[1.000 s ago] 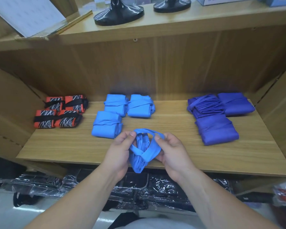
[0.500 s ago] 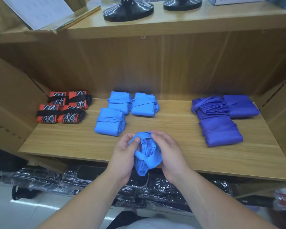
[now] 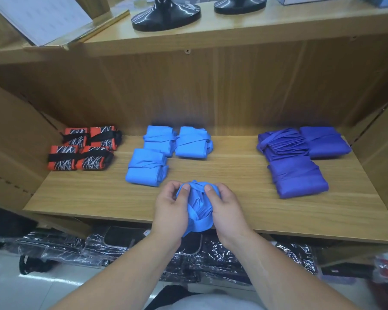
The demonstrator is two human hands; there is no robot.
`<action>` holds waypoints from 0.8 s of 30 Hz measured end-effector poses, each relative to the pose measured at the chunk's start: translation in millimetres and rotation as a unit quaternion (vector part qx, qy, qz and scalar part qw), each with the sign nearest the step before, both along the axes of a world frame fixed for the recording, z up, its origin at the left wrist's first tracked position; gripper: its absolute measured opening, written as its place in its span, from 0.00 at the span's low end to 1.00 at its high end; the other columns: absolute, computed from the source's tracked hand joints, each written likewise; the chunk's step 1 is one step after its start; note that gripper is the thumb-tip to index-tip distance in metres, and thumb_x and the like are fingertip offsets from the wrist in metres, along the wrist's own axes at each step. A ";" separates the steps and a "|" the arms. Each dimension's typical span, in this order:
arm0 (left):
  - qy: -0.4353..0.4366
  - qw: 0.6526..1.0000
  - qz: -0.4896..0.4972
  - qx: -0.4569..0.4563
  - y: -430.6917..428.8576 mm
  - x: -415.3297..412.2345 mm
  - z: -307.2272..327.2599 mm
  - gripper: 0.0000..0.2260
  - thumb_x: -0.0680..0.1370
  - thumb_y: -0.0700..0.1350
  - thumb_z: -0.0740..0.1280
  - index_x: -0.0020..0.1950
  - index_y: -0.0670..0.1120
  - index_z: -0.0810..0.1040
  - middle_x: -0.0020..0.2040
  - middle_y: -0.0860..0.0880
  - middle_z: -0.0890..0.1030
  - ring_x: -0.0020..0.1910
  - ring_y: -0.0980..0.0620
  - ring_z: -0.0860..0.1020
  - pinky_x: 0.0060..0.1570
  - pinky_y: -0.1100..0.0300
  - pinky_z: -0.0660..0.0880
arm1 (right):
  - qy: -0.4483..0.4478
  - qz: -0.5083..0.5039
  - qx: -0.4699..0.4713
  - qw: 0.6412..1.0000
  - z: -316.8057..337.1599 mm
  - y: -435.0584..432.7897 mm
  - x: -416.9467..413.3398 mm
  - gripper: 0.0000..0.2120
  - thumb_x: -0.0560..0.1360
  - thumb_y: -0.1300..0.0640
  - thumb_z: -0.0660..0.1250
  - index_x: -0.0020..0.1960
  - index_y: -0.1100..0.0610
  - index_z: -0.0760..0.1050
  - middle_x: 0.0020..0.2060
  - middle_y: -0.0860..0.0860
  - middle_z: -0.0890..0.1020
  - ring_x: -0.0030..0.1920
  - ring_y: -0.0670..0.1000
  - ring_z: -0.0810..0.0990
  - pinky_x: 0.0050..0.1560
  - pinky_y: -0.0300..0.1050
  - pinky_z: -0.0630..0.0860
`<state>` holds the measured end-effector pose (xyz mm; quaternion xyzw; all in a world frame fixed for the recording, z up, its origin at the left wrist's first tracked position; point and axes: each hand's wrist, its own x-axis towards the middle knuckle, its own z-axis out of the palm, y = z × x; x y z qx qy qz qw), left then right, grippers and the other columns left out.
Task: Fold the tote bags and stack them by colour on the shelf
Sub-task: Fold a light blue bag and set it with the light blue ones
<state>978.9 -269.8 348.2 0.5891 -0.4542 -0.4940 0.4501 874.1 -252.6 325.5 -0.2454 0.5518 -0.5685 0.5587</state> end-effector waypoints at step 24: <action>0.125 0.989 -0.002 0.075 2.2 -7.9 29.2 0.09 0.85 0.43 0.61 0.46 0.44 0.76 0.42 0.42 0.82 0.42 0.46 0.79 0.46 0.49 0.75 | 0.173 -0.075 -0.140 0.972 18.9 -8.5 2.3 0.05 0.81 0.58 0.67 0.46 0.53 0.75 0.38 0.45 0.81 0.39 0.44 0.78 0.43 0.44 0.76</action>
